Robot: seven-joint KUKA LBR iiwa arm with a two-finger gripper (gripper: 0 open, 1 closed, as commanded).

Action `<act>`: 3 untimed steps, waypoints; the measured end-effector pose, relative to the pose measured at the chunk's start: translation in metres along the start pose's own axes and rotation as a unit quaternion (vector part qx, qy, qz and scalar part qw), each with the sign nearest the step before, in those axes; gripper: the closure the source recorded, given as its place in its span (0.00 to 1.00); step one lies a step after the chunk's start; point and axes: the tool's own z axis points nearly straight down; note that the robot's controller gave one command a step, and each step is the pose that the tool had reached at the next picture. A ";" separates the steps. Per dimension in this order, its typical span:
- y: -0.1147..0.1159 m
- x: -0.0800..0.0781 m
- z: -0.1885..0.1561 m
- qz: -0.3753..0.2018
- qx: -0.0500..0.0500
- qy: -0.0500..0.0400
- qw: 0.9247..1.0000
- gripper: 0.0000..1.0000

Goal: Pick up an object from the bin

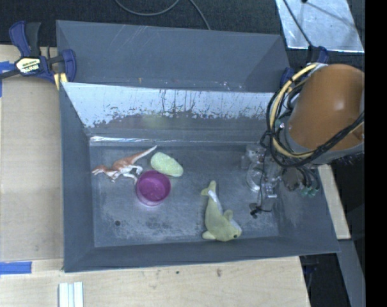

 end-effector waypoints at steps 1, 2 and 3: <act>0.000 -0.002 -0.004 -0.001 0.000 -0.004 1.000 0.00; 0.008 0.011 0.072 -0.041 0.001 -0.006 0.999 0.00; 0.013 0.017 0.101 -0.065 0.000 -0.002 0.998 0.00</act>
Offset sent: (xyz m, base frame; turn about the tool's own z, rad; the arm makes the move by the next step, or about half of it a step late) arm -0.0208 0.0137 -0.1209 -0.1319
